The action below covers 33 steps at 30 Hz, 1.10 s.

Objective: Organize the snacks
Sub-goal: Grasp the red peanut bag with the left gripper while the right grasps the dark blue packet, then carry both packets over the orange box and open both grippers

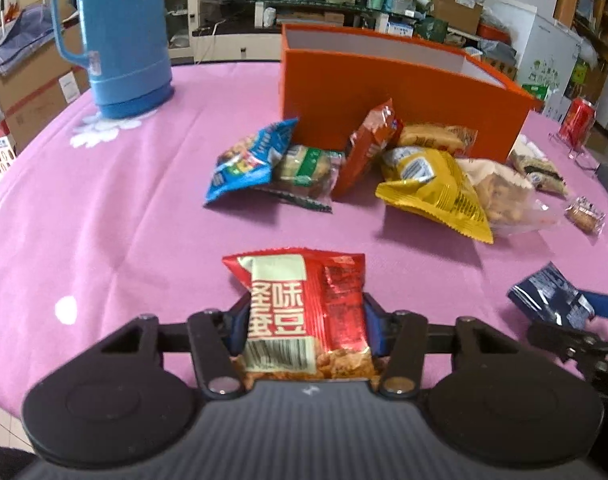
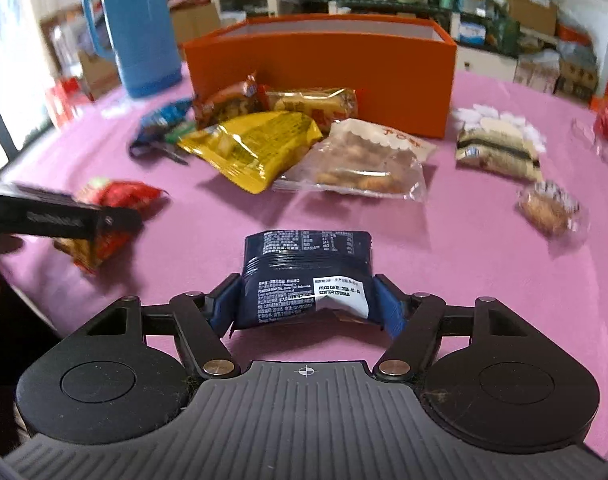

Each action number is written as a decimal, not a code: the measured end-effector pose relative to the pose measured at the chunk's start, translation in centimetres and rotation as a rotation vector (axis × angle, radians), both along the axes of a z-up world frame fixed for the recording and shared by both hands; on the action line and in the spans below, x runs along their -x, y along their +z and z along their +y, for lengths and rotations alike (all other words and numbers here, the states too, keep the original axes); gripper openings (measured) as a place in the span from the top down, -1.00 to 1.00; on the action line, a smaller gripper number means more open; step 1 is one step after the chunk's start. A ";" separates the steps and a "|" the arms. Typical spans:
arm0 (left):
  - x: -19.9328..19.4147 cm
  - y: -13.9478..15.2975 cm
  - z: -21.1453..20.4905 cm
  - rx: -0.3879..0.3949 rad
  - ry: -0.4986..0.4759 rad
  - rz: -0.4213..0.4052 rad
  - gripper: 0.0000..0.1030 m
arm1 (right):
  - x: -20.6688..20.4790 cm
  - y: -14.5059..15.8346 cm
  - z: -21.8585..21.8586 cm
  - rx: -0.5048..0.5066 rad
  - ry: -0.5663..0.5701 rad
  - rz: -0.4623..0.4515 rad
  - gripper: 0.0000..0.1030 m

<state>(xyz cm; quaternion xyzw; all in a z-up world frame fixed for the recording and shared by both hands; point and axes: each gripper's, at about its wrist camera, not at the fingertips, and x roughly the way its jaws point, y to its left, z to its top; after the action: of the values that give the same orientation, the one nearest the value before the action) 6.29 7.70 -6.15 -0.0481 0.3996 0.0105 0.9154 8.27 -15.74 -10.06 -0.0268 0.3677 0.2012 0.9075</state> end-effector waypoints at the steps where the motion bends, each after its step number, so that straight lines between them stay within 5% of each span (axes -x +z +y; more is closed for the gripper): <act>1: 0.3 0.4 0.1 0.001 0.004 -0.010 -0.03 | 0.5 0.2 -0.2 -0.026 -0.002 0.000 0.18; 8: -1.3 4.7 0.4 0.033 -0.006 -0.093 -0.03 | 2.1 4.7 -0.4 -0.112 0.034 -0.101 0.17; 17: -13.6 9.2 -0.2 0.013 0.004 -0.192 -0.03 | -10.4 11.6 -0.9 -0.146 -0.040 -0.279 0.16; 24: -22.4 7.9 -2.0 -0.030 -0.016 -0.190 -0.03 | -21.8 10.1 0.3 -0.124 -0.102 -0.275 0.16; 33: -24.6 5.2 -1.9 -0.030 -0.014 -0.136 -0.03 | -24.8 7.3 2.6 -0.043 -0.088 -0.282 0.12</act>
<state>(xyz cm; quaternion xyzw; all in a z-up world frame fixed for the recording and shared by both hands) 30.90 5.80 -0.98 -0.0322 0.3366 0.0067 0.9411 33.12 -13.15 -2.72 -0.0191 0.2331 0.1636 0.9584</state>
